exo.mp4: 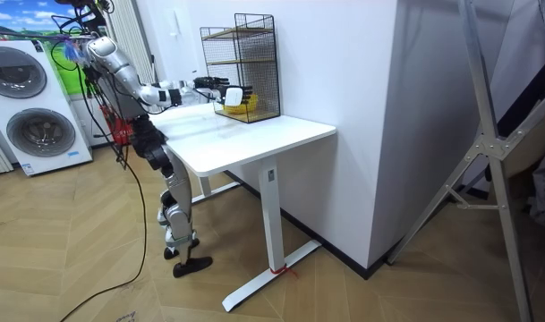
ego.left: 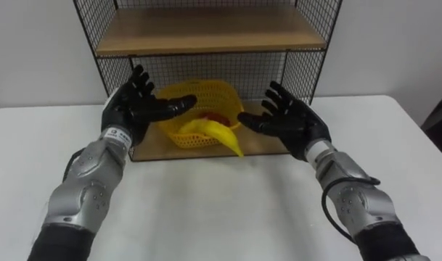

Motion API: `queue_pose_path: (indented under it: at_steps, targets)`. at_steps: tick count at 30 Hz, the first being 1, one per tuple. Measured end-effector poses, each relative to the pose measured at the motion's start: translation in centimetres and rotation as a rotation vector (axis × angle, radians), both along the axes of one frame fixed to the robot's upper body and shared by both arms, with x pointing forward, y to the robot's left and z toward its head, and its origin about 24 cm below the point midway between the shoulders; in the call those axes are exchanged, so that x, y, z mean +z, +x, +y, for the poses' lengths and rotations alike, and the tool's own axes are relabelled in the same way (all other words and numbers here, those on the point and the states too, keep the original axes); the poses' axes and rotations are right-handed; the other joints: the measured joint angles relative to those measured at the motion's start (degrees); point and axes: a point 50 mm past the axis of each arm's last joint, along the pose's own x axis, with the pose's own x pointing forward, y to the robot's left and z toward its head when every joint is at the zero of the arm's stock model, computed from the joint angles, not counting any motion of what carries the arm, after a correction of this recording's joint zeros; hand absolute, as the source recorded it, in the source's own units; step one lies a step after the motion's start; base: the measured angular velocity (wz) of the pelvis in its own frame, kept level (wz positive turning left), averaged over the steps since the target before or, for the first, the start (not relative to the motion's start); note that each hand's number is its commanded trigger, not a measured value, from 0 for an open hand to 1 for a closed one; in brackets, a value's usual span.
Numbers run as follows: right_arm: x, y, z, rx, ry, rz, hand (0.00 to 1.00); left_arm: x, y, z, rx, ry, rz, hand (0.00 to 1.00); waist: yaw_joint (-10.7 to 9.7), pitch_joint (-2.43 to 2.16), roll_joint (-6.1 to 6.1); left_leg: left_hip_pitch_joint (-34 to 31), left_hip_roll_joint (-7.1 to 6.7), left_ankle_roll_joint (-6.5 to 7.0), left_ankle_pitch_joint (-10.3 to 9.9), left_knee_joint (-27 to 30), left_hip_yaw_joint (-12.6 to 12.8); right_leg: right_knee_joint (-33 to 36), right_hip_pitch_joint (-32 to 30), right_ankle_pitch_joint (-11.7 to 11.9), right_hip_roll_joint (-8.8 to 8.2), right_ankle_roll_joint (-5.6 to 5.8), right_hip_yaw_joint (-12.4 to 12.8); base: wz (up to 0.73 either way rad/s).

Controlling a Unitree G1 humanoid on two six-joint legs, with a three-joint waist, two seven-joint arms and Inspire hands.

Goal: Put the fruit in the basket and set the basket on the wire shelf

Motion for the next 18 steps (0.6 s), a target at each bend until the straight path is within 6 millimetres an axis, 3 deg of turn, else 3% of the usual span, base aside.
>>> queue_pose_path:
  at_steps: [5,9,18]
  targets:
    - [0.5,-0.2,0.0,0.003,0.002,-0.031,0.0,-0.2,-0.8,0.0,-0.008,0.008,-0.005,0.0,0.13,0.3,-0.12,-0.07,0.02,-0.09,0.08,0.03,-0.18,-0.82,-0.05,0.0,0.14,-0.01,-0.09,0.02]
    - [1.1,-0.6,0.1,0.003,0.003,-0.076,0.0,1.6,-0.9,-0.3,-0.02,0.009,-0.093,0.0,-0.1,0.51,-0.3,-0.64,-0.09,-0.13,0.47,-0.01,-0.95,-1.06,0.29,0.23,0.17,0.0,-0.67,0.1]
    - [1.1,-2.5,0.0,0.003,0.014,-0.108,0.0,3.0,-1.7,-0.8,-0.043,0.044,-0.188,0.0,0.05,0.55,-0.33,-0.66,-0.09,-0.17,0.62,-0.23,-1.03,-1.6,0.32,0.21,0.12,-0.02,-1.0,0.02]
